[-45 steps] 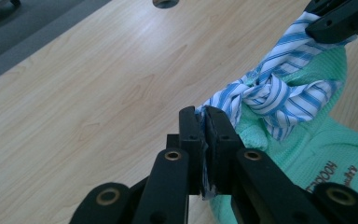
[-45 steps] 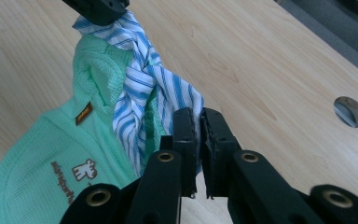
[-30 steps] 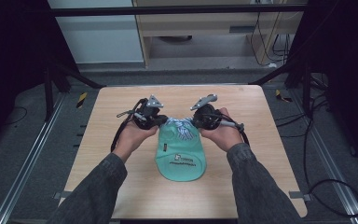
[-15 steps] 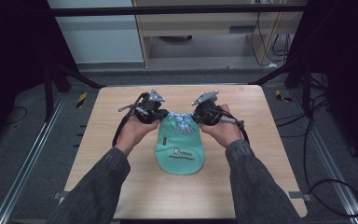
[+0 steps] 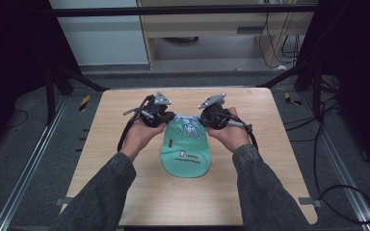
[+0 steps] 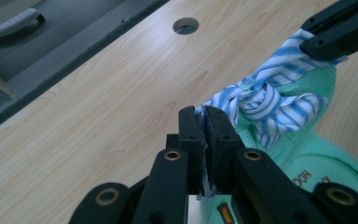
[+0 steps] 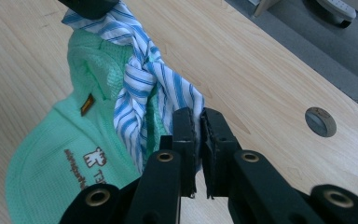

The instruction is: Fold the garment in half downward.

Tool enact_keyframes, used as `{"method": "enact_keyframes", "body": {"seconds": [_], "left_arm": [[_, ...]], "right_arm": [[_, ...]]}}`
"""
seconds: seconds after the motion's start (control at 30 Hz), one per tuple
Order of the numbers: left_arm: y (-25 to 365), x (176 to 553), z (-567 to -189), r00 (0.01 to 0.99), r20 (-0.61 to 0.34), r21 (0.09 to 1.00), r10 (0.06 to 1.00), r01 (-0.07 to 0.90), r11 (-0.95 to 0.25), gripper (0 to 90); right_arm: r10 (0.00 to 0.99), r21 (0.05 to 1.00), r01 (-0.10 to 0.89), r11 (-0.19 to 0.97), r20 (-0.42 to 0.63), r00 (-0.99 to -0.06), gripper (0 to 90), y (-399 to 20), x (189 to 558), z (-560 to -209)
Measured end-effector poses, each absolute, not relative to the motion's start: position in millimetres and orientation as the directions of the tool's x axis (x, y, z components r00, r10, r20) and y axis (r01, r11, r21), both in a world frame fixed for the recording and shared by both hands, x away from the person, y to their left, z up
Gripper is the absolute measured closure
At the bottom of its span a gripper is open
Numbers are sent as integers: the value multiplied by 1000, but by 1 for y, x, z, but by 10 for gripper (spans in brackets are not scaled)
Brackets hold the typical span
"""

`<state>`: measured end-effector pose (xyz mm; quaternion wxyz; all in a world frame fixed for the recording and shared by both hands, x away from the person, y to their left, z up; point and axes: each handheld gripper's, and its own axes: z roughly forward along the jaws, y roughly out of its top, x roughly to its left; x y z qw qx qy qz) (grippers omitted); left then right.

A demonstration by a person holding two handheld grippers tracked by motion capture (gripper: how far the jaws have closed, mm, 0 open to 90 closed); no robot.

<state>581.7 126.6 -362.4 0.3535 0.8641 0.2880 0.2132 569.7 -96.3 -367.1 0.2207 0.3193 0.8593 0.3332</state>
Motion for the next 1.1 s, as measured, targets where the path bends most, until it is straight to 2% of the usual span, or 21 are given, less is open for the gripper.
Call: {"method": "enact_keyframes", "body": {"seconds": [0.13, 0.37, 0.87, 1.1], "left_arm": [[124, 577, -369, 756, 196, 715, 625, 327, -619, 859], [125, 570, -375, 759, 196, 721, 621, 318, -616, 858], [133, 538, -396, 779, 144, 750, 611, 317, -581, 858], [133, 523, -401, 791, 151, 742, 593, 306, -596, 858]], "right_arm": [[689, 709, 399, 581, -167, -706, 845, -98, 566, -375], [687, 709, 399, 582, -166, -707, 845, -97, 562, -381], [651, 705, 364, 608, -181, -737, 845, -97, 535, -402], [634, 704, 355, 615, -173, -754, 843, -100, 521, -411]]}}
